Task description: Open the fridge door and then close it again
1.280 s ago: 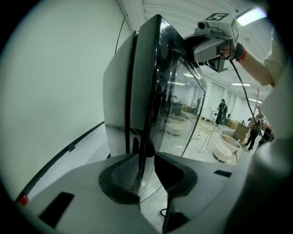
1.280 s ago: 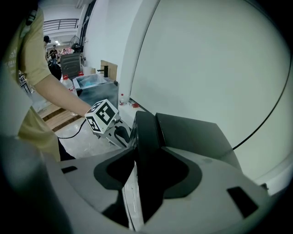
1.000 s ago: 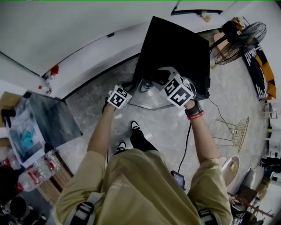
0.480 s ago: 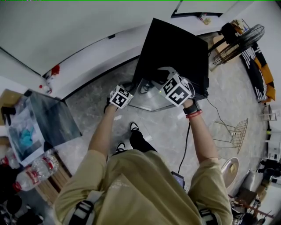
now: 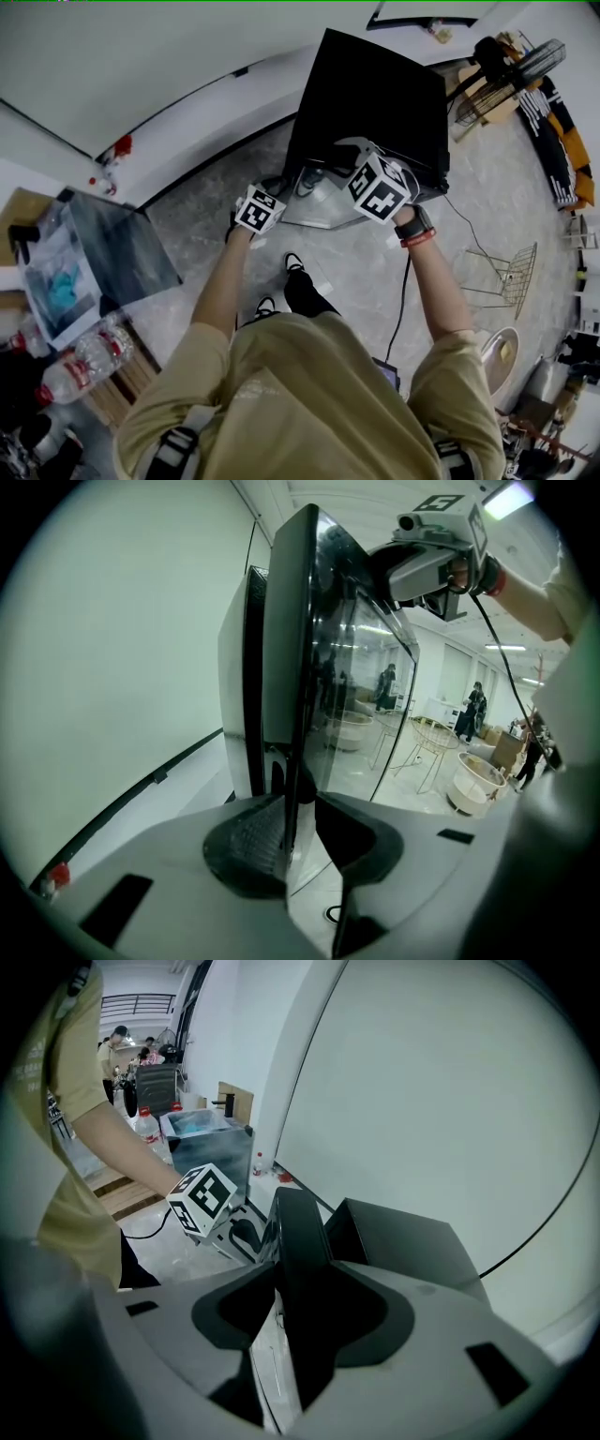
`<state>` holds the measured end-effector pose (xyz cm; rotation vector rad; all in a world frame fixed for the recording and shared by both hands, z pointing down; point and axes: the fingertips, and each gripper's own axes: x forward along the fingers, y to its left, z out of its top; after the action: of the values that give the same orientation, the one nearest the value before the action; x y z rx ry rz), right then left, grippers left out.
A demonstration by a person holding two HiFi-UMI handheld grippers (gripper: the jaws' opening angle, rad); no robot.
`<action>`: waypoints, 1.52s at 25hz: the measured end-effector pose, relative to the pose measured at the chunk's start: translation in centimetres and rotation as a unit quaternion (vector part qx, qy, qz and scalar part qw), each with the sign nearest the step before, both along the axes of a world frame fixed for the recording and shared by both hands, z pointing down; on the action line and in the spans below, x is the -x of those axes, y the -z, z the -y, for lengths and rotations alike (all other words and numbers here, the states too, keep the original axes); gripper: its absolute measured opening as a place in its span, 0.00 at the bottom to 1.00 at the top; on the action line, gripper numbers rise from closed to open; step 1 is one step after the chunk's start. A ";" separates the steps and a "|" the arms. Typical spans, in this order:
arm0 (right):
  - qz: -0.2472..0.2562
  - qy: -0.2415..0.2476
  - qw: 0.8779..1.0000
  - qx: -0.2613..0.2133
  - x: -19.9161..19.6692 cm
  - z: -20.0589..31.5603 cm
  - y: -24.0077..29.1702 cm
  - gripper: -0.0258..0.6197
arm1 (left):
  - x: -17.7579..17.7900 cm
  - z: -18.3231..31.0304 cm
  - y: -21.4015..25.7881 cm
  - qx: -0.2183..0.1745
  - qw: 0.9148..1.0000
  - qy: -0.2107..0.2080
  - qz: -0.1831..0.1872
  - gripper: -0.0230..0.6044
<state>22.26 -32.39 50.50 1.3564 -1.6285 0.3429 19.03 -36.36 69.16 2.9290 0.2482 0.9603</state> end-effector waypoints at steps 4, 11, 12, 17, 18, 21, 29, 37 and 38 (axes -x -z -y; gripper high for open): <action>0.000 0.000 1.000 0.001 0.4 -0.3 -0.2 0.35 | 0.6 -0.4 -0.1 0.000 1.000 0.010 0.008 0.21; -0.009 0.001 1.000 0.000 1.4 -0.6 -0.2 0.34 | 1.6 -0.9 -0.1 0.000 1.000 0.026 0.009 0.21; -0.011 0.001 1.000 0.000 1.5 -0.7 -0.3 0.35 | 1.7 -1.0 -0.1 0.001 1.000 0.029 0.010 0.21; -0.021 0.000 1.000 0.001 2.3 -1.2 -0.4 0.35 | 2.6 -1.6 -0.2 0.002 0.999 0.035 0.012 0.21; -0.024 0.000 1.000 0.000 2.5 -1.3 -0.5 0.35 | 2.8 -1.8 -0.2 0.002 0.999 0.037 0.012 0.21; -0.035 -0.002 0.999 -0.001 3.1 -1.8 -0.5 0.36 | 3.4 -2.4 -0.1 0.002 0.999 0.041 0.011 0.21; -0.053 0.015 0.998 0.017 5.3 -3.4 -0.6 0.37 | 6.0 -4.5 0.0 0.005 0.998 0.061 0.016 0.21; -0.052 0.055 0.997 -0.001 6.2 -5.0 -0.4 0.37 | 7.0 -6.2 -0.1 0.004 0.995 0.099 0.025 0.21; -0.050 0.063 0.997 -0.002 6.4 -5.2 -0.4 0.37 | 7.3 -6.4 -0.2 0.003 0.994 0.107 0.030 0.21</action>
<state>15.85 -27.14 50.85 1.2468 -1.6237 0.1936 11.73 -29.94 69.41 2.8407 -0.0634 1.0096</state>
